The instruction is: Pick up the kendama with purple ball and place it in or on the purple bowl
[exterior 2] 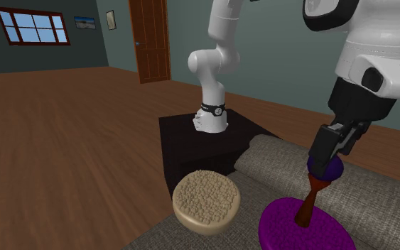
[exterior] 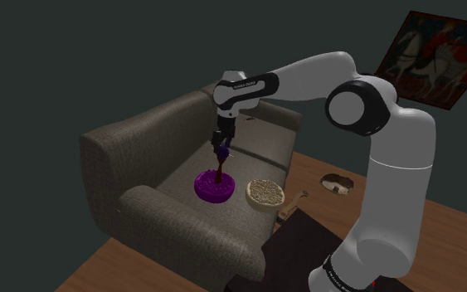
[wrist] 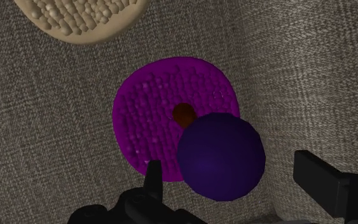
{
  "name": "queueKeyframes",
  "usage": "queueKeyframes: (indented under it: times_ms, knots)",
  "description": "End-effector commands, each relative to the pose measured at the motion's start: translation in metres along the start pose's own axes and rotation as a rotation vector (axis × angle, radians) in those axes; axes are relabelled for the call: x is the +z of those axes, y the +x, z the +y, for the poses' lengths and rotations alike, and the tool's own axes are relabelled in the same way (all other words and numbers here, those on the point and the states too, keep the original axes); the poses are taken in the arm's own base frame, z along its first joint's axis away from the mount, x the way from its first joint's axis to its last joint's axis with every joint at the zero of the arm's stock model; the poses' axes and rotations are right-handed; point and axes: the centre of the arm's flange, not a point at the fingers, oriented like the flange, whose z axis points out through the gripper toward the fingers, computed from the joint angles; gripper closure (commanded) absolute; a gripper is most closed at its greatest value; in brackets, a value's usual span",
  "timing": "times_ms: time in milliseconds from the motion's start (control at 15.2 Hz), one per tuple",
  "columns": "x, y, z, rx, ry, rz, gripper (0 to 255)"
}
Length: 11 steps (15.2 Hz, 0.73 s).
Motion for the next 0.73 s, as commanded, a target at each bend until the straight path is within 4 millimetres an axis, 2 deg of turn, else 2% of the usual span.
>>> queueKeyframes:
  times_ms: [0, 132, 660]
  knots:
    - [-0.020, -0.001, 0.000, 0.000, 0.000, 0.000, 0]
    - [-0.043, -0.001, 0.000, 0.000, 0.000, 0.000, 0]
    - [-0.043, -0.001, 0.000, 0.000, 0.000, 0.000, 0]
